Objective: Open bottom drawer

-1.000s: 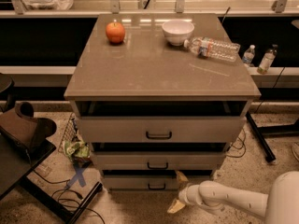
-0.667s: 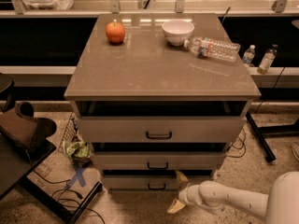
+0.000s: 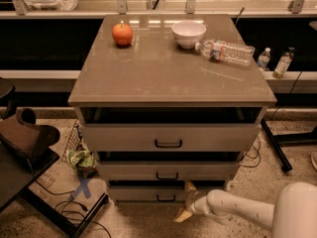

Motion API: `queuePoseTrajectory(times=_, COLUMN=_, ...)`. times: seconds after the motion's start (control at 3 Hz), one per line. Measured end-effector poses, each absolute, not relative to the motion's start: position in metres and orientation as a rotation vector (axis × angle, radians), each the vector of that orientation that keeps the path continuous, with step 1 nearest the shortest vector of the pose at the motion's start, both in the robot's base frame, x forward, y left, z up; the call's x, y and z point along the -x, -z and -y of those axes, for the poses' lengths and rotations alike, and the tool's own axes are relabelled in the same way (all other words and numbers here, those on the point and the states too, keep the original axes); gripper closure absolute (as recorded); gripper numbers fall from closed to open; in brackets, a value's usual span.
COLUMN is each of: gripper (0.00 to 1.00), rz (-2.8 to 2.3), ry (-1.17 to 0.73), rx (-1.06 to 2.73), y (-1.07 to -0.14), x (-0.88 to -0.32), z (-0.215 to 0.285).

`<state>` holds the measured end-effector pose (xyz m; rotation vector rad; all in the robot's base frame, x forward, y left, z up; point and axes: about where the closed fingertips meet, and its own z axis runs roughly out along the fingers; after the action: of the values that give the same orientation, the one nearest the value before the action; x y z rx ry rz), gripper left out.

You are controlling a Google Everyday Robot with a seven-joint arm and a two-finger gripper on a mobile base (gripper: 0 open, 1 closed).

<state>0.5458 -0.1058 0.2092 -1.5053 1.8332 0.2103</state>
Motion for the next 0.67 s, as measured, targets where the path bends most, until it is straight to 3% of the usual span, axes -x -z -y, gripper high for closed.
queuePoseTrajectory(times=0.67, gripper=0.00, rz=-1.838, ry=-0.175, rx=1.543, y=-0.1958, x=-0.5480, z=0.0967)
